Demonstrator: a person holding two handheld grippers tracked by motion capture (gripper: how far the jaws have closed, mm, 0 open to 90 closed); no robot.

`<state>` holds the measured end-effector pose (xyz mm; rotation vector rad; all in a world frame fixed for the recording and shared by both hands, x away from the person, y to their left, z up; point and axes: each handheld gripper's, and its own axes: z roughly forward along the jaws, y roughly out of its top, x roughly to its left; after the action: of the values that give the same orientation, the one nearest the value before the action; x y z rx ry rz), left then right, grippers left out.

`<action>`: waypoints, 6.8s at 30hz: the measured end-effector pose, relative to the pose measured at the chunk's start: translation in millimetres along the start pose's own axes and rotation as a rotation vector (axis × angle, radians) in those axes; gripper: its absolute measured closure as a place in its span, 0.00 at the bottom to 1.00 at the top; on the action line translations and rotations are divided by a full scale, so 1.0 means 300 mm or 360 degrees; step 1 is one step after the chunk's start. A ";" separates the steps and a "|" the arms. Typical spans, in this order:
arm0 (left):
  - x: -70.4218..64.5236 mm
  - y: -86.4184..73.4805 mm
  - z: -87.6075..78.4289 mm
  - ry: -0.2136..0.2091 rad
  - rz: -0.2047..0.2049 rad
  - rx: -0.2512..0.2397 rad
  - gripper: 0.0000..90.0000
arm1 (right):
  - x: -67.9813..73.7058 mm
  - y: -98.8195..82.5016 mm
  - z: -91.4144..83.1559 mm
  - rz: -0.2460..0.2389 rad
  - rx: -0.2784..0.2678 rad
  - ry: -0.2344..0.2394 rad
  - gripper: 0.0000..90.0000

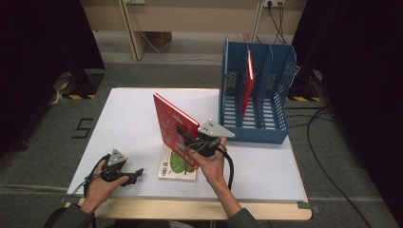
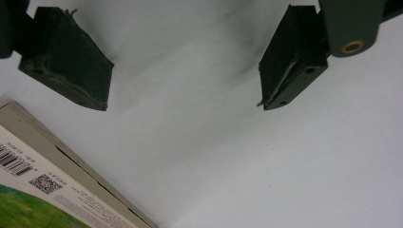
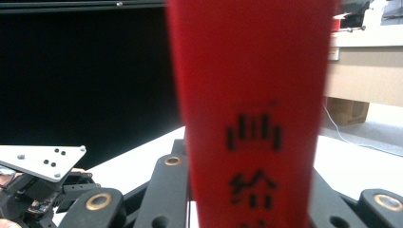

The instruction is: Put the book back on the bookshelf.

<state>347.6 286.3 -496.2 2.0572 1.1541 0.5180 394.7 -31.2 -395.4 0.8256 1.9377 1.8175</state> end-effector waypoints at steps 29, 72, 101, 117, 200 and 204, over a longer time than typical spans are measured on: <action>-0.003 -0.004 0.001 -0.0008 0.0020 0.0019 0.19 | -0.013 -0.087 0.024 -0.0020 0.0034 -0.0009 0.83; 0.012 0.000 -0.001 0.0008 0.0023 0.0032 0.19 | -0.057 -0.018 -0.033 -0.0031 -0.0013 -0.0089 0.88; 0.031 0.007 0.009 0.0022 0.0011 0.0042 0.19 | -0.122 0.125 -0.329 -0.0054 -0.0144 -0.0262 0.88; 0.043 0.007 0.011 0.0030 0.0007 0.0052 0.19 | -0.188 0.189 -0.519 -0.0051 -0.0223 -0.0450 0.88; 0.043 -0.002 -0.007 0.0030 -0.0003 0.0038 0.19 | -0.777 0.243 -0.148 0.0104 -0.0042 -0.1178 0.88; 0.040 -0.003 -0.009 0.0028 0.0000 0.0034 0.19 | -0.787 0.239 -0.134 0.0095 -0.0012 -0.1169 0.88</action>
<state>351.7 297.9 -495.0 2.0747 1.1748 0.5264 562.6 -210.8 -351.1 1.3252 1.4306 1.2738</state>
